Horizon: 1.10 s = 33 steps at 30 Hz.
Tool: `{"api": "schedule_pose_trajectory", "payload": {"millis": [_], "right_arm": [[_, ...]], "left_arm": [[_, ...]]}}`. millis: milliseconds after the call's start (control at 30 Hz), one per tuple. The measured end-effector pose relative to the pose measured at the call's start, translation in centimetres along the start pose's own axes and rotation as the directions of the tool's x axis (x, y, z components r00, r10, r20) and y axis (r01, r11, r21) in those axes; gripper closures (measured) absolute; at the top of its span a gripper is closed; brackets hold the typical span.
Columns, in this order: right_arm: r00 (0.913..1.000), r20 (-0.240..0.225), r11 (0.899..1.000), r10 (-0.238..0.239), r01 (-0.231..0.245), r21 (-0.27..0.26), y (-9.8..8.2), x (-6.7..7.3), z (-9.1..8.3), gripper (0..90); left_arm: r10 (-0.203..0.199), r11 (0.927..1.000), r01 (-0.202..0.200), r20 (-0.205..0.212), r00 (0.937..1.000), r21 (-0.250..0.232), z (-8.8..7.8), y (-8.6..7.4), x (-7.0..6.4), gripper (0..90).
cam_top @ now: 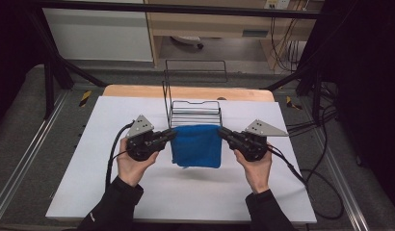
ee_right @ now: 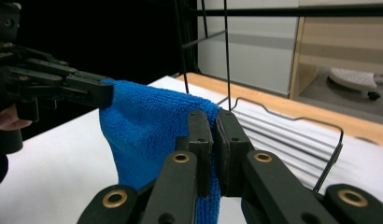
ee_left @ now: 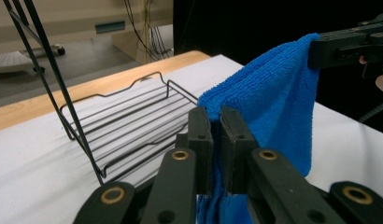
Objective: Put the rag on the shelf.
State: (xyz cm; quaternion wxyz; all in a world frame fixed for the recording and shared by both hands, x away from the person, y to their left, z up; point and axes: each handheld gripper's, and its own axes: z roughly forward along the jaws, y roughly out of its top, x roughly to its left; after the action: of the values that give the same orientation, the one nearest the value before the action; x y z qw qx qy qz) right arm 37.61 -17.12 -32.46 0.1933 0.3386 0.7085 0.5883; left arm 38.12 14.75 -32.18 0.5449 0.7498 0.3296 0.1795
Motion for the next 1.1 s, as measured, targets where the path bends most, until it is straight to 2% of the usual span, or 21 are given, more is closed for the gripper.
{"api": "schedule_pose_trajectory", "payload": {"millis": [200,533,833,1100], "right_arm": [[0.9998,0.015,0.999,-0.013,0.013,-0.043,1.5,0.1,0.0,86.4],[0.9987,0.04,0.995,-0.032,0.036,-0.098,3.6,0.2,0.2,86.5],[0.9963,0.06,0.991,-0.061,0.068,-0.119,5.5,0.4,0.2,86.6],[0.993,0.084,0.984,-0.083,0.096,-0.153,7.1,0.5,0.0,86.6]], "left_arm": [[-0.003,0.9991,0.002,-0.015,0.9999,-0.041,0.0,1.3,0.3,83.8],[-0.008,0.9931,0.003,-0.044,0.999,-0.117,-0.2,3.5,0.7,84.1],[-0.007,0.9859,-0.003,-0.061,0.9981,-0.167,-0.5,5.3,0.9,84.3],[-0.003,0.9758,-0.012,-0.068,0.9977,-0.218,-0.6,6.7,0.8,84.3]]}}
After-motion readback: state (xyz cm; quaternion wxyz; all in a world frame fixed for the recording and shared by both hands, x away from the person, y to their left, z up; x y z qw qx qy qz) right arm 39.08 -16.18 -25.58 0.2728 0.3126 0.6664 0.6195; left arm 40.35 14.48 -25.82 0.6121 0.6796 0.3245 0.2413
